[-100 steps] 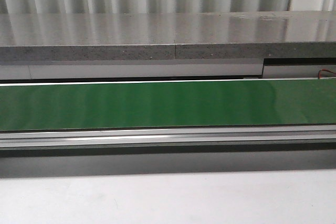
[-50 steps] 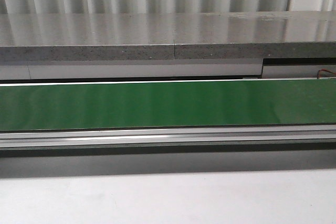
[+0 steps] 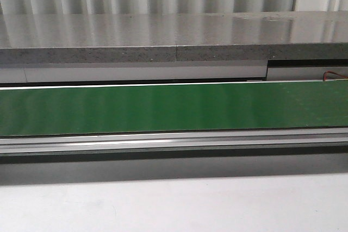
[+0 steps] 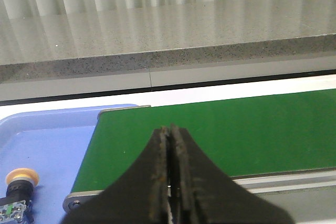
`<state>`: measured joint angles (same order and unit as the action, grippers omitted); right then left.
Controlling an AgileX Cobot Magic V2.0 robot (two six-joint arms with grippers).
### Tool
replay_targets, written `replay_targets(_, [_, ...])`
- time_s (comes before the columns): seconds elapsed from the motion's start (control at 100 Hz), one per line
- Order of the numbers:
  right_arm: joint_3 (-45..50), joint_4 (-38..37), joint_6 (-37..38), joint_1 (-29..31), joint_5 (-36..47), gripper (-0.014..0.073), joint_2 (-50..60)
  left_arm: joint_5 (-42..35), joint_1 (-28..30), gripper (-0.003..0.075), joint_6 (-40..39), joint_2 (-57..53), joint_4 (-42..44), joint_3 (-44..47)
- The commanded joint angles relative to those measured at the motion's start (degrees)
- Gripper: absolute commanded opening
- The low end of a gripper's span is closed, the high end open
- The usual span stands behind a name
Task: Move button from right to left
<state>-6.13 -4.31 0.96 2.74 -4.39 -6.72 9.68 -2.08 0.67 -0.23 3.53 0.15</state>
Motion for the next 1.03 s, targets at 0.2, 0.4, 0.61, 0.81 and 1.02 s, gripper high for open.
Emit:
replay_targets(0.2, [6.4,-0.2,0.6,1.1,4.4,-0.0066,8.3,-4.8,0.0,-0.002,-0.7,-1.8,-0.2,2.3])
replay_targets(0.4, [6.5,-0.1,0.6,1.1,4.4,-0.0066,8.5,-5.0,0.0,-0.002,-0.7,-1.8,-0.2,2.3])
replay_targets(0.61, [6.5,-0.1,0.6,1.1,4.4,-0.0066,8.5,-5.0,0.0,-0.002,-0.7,-1.8,-0.2,2.3])
replay_targets(0.81, [6.5,-0.1,0.6,1.1,4.4,-0.0066,8.5,-5.0,0.0,-0.002,-0.7,-1.8,-0.2,2.3])
replay_targets(1.02, [6.5,-0.1,0.6,1.1,4.4,-0.0066,8.5,-5.0,0.0,-0.002,-0.7,-1.8,-0.2,2.3])
